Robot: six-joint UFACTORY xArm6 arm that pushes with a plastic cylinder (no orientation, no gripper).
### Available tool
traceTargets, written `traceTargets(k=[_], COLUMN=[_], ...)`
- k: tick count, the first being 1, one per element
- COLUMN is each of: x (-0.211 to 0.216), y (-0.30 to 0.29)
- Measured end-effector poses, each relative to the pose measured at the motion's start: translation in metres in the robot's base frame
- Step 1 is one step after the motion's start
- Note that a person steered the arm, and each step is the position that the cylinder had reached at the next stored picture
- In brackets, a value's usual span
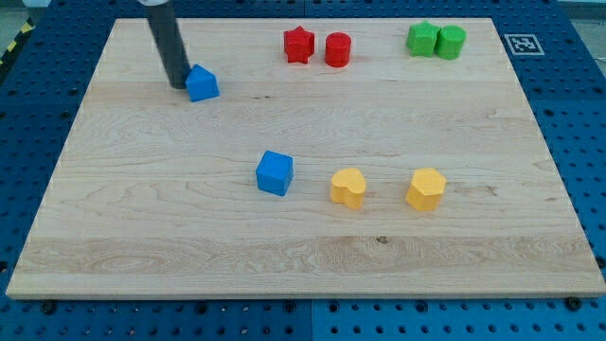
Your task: Push the blue triangle towards the center
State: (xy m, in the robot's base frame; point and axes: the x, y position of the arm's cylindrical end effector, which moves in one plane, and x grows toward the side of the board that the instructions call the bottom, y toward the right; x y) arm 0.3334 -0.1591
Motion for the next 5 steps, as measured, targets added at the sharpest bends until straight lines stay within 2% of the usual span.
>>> traceTargets(k=[2, 4, 5], x=[0.005, 0.044, 0.044], y=[0.035, 0.074, 0.106])
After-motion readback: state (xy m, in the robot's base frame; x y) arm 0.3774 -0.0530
